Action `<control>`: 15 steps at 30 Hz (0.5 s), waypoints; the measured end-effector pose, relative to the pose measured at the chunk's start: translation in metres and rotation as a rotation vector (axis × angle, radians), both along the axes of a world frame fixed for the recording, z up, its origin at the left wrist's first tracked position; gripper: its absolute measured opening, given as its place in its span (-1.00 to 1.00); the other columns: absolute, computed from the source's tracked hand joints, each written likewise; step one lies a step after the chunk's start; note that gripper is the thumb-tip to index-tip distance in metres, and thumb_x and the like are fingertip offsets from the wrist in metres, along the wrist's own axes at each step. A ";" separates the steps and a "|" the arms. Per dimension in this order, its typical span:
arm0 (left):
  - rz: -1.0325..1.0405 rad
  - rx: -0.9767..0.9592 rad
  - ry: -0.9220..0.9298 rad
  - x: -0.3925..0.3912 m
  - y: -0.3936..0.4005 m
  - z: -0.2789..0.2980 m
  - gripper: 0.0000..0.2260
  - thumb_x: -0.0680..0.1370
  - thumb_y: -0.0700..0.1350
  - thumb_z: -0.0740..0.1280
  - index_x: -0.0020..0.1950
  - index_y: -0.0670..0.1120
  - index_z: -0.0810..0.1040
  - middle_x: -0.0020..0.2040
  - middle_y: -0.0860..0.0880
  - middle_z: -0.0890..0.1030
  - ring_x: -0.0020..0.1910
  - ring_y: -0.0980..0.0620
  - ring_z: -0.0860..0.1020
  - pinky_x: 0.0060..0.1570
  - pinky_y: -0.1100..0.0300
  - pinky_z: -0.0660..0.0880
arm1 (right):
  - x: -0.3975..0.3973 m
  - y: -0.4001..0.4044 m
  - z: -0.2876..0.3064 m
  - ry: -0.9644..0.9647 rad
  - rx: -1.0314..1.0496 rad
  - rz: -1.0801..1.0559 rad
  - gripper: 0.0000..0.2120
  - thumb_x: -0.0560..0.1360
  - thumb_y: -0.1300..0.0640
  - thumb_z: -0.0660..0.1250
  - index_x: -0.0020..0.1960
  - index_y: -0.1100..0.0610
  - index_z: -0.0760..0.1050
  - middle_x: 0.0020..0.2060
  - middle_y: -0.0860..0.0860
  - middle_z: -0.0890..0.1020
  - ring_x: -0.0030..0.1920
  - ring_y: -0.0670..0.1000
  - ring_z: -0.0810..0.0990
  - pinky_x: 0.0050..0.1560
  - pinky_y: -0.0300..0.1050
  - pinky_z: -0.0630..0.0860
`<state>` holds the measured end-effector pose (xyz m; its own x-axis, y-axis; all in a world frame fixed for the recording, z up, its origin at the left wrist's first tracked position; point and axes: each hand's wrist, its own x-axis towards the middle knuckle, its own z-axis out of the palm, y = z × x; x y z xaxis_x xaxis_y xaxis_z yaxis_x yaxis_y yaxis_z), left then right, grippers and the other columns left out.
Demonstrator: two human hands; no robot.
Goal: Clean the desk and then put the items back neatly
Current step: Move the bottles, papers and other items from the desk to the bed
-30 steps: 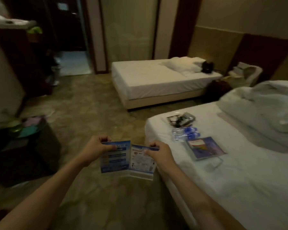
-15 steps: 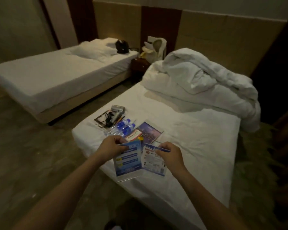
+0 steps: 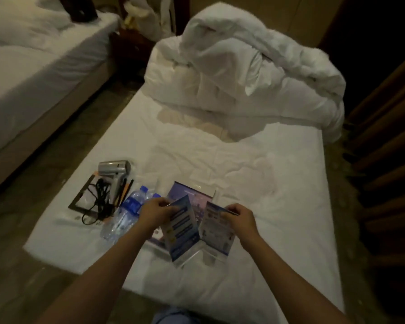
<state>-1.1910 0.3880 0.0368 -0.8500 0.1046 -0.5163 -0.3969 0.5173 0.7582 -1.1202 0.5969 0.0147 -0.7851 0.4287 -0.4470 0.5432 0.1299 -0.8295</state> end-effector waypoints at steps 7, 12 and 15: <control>-0.054 -0.041 -0.152 -0.116 0.015 -0.064 -0.85 0.48 -0.21 0.39 -0.29 -0.11 0.55 -0.37 -0.06 0.57 -0.38 0.03 0.53 -0.37 0.20 0.45 | -0.111 0.001 -0.065 -0.166 -0.052 0.022 -0.93 0.45 0.28 0.41 -0.12 0.17 0.53 -0.17 0.10 0.60 -0.13 0.04 0.55 -0.13 -0.13 0.48; -0.127 -0.076 -0.258 -0.152 0.024 -0.119 -0.92 0.50 -0.19 0.38 -0.19 -0.17 0.56 -0.28 -0.11 0.59 -0.31 -0.02 0.55 -0.35 0.23 0.48 | -0.149 0.006 -0.113 -0.279 -0.078 0.065 -0.83 0.44 0.27 0.42 -0.22 0.07 0.48 -0.15 0.11 0.58 -0.11 0.04 0.55 -0.13 -0.15 0.48; -0.108 -0.101 -0.295 -0.163 0.030 -0.140 -0.90 0.49 -0.19 0.39 -0.11 -0.22 0.56 -0.24 -0.15 0.59 -0.29 -0.04 0.54 -0.43 0.31 0.49 | -0.154 0.007 -0.136 -0.330 -0.068 0.047 -0.80 0.44 0.25 0.43 -0.26 0.05 0.46 -0.14 0.11 0.59 -0.11 0.05 0.56 -0.17 -0.16 0.49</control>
<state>-1.3537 0.4179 -0.1027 -0.6490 0.1219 -0.7509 -0.5306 0.6347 0.5617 -1.2744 0.6039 -0.1210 -0.6116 0.3561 -0.7065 0.7785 0.1115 -0.6176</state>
